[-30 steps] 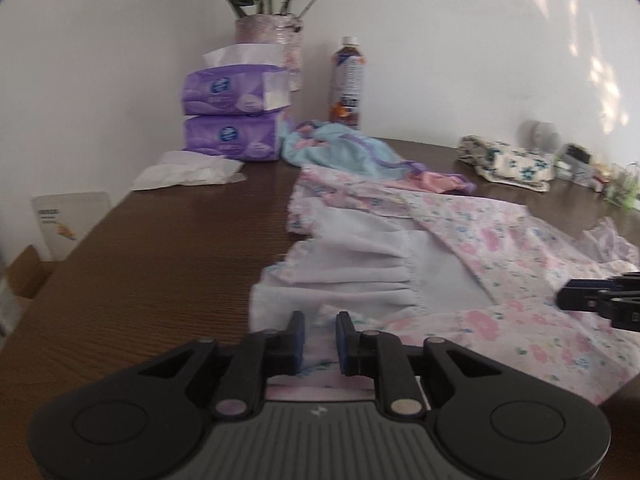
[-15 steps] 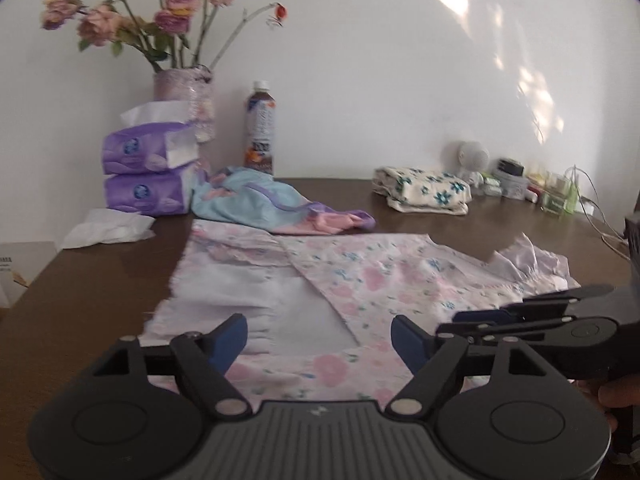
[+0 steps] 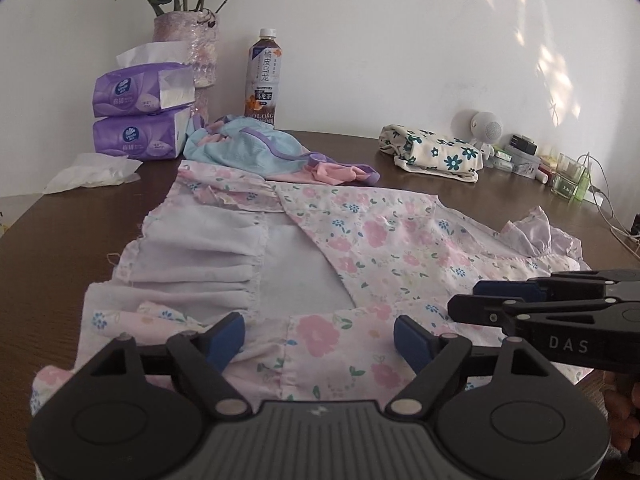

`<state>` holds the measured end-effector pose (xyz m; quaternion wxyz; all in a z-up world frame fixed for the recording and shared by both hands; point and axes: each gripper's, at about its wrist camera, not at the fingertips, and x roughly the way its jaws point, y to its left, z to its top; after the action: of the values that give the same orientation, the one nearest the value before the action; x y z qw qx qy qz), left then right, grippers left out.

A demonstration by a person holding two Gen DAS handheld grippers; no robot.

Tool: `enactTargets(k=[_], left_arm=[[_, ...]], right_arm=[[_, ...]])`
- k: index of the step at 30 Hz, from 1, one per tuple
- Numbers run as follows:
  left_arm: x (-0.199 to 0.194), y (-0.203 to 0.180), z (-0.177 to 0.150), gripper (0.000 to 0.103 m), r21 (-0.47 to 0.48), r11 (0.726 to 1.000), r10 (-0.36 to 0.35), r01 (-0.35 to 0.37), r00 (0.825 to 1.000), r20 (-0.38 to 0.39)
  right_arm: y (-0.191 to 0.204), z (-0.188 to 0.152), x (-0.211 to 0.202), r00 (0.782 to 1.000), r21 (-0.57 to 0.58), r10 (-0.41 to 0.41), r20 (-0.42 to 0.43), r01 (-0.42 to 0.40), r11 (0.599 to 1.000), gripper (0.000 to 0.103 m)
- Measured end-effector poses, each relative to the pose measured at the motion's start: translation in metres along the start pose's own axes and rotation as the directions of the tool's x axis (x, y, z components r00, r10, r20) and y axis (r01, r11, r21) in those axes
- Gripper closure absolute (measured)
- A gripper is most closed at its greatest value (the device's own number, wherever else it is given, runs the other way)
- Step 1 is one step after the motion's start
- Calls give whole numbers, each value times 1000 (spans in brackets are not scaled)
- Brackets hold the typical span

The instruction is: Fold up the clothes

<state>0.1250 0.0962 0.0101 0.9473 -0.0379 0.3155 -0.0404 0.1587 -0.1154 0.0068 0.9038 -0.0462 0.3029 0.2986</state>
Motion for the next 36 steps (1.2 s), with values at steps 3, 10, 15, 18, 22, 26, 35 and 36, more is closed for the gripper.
enactTargets(k=[3,10,15,18,22,26,35,36], left_arm=[[2,-5,0,15,28,1000,10,-10,1000,-11],[4,-8,0,8,45,999,8,-7,1000,-21],[7,-15,0,1,81,997,10,-7,999,-41],[7,-15,0,1,80,997,8,-4,999,-43],[7,-13,0,0,73,997,0,3,999,-42],[6,-13,0,0,69,998,-2,5,999,-41],[6,-11,0,0,58,998,-7,10,999,-38],[6,-11,0,0,58,998,-8,10,999,-38]], right_arm=[[-7,1,-6,1000,12,-13,16,13,1000,57],[-8,-2,0,1000,-2,-18,-22,18,1000,46],[-3,-4,2,999,-32,-21,-31,20,999,36],[-4,-4,3,999,-28,-24,-33,23,999,33],[-6,-4,4,999,-15,-31,-37,30,999,26],[-7,-4,4,999,-3,-31,-39,31,1000,23],[-7,-4,4,999,8,-31,-38,31,999,22],[-7,-4,4,999,8,-31,-38,31,999,22]])
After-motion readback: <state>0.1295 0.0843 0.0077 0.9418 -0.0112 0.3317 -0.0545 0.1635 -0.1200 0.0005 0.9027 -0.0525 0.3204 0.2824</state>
